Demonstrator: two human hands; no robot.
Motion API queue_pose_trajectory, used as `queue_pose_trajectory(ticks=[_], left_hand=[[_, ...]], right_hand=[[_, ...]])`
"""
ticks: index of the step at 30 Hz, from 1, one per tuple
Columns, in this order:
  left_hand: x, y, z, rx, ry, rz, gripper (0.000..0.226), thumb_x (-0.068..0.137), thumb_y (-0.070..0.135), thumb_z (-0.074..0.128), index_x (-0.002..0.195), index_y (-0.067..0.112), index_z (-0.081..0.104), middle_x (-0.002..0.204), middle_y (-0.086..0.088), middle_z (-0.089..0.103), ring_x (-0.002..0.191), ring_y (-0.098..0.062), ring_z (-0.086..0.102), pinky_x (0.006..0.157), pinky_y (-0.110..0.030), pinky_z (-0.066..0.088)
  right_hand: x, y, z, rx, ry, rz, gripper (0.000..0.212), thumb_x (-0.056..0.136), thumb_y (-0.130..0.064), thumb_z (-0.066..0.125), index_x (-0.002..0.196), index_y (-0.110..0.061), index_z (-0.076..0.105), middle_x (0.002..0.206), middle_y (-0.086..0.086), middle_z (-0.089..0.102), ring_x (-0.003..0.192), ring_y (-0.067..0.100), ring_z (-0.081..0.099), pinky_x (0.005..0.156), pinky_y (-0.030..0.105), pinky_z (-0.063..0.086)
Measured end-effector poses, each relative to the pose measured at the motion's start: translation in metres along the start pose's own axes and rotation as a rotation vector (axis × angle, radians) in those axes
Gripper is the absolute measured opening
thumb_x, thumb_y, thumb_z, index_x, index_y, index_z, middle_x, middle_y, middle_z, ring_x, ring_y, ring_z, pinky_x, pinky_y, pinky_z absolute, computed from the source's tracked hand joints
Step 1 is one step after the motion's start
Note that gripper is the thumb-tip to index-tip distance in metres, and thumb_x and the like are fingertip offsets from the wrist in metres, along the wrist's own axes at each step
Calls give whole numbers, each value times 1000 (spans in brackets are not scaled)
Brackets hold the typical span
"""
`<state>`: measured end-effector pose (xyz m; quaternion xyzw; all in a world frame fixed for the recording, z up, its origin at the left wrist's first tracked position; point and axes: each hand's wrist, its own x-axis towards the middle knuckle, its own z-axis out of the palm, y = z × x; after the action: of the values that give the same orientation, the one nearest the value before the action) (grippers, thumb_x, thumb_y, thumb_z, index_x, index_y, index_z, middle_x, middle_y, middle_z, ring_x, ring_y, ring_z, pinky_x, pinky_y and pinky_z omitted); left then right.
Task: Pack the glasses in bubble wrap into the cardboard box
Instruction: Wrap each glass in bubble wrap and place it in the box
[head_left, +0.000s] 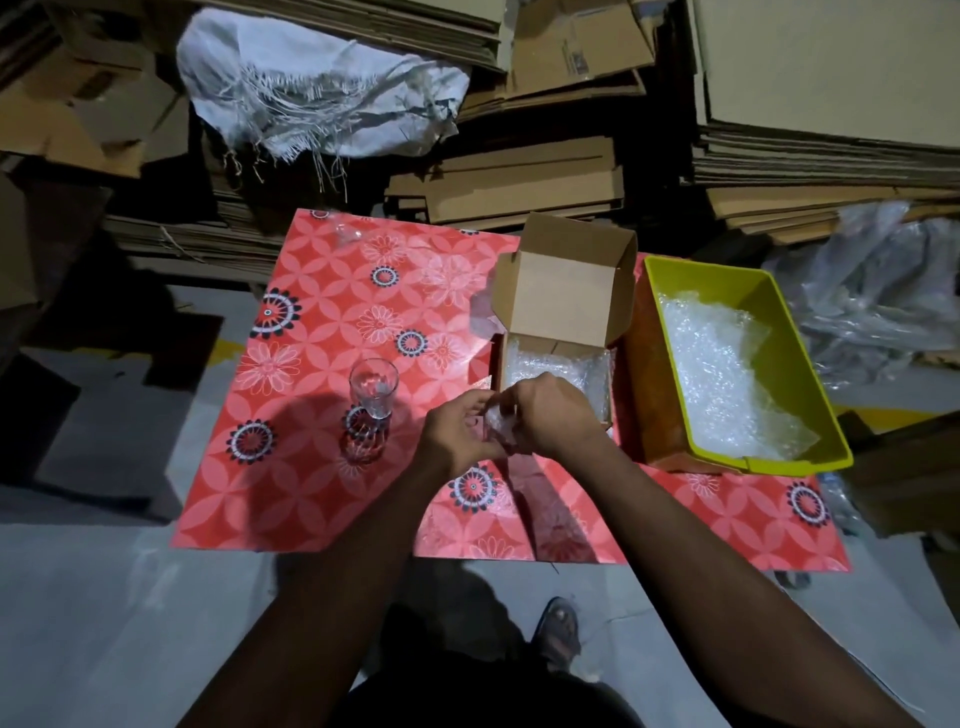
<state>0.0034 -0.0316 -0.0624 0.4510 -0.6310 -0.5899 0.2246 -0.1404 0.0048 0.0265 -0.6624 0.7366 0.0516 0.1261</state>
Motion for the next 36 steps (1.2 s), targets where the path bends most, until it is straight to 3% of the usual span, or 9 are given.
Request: queue_pose_trajectory(ticks=[6, 10, 14, 19, 25, 28, 32, 35, 36], left_hand=[[4, -11, -1, 34, 7, 33, 75, 48, 18, 97, 113, 42, 67, 103, 16, 74, 99, -6, 69, 93, -34, 57], [5, -12, -2, 30, 4, 34, 74, 48, 19, 96, 114, 39, 69, 100, 17, 73, 97, -9, 68, 92, -39, 58], [3, -16, -2, -1, -6, 18, 78, 52, 11, 98, 120, 33, 67, 111, 12, 71, 103, -1, 65, 95, -28, 55], [1, -13, -5, -9, -16, 14, 76, 53, 15, 99, 121, 31, 69, 112, 14, 72, 100, 7, 65, 84, -13, 54], [-1, -10, -4, -32, -28, -16, 76, 56, 8, 96, 125, 26, 68, 110, 16, 69, 94, 13, 62, 76, -9, 52], [-1, -12, -4, -35, -24, -1, 77, 56, 9, 97, 125, 25, 68, 109, 15, 70, 96, 12, 63, 79, -9, 52], [1, -13, -3, -13, -22, 17, 77, 56, 11, 97, 125, 29, 67, 115, 10, 70, 108, -4, 65, 91, -16, 52], [2, -14, -3, 5, -29, 11, 79, 57, 13, 97, 127, 32, 66, 123, 6, 68, 112, -12, 63, 97, -27, 53], [3, -14, -3, 7, -30, 6, 79, 57, 13, 97, 126, 33, 66, 124, 6, 68, 112, -12, 63, 97, -28, 54]], right_hand=[[8, -10, 6, -296, -45, -75, 25, 90, -36, 58, 99, -19, 73, 92, 6, 72, 87, 29, 69, 64, 27, 40], [15, -17, 8, -339, -128, -109, 18, 94, -28, 54, 90, -18, 69, 88, 4, 69, 87, 28, 69, 64, 29, 39], [17, -1, 2, -190, -251, -133, 27, 90, -30, 62, 108, -12, 70, 95, 11, 68, 94, 31, 67, 67, 31, 47], [-16, 28, -2, -32, -80, -116, 37, 84, -52, 69, 112, -28, 72, 94, 2, 62, 90, 28, 67, 68, 31, 49], [-4, 18, 23, -307, -474, -36, 67, 79, -37, 67, 142, -42, 48, 115, 2, 66, 94, 27, 65, 69, 35, 54], [9, 14, 23, -304, -568, -7, 80, 74, -32, 71, 148, -31, 42, 126, 5, 64, 97, 27, 63, 74, 35, 54], [22, 12, 22, -222, -648, 72, 65, 83, -24, 72, 143, -29, 48, 100, 2, 64, 86, 20, 63, 80, 28, 55], [27, 17, 38, -51, -532, 33, 37, 94, -27, 64, 127, -8, 65, 81, 0, 66, 56, 11, 65, 61, 25, 59], [22, 13, 32, -46, -549, 8, 30, 95, -25, 63, 119, -7, 68, 80, 1, 65, 55, 12, 64, 63, 27, 59]])
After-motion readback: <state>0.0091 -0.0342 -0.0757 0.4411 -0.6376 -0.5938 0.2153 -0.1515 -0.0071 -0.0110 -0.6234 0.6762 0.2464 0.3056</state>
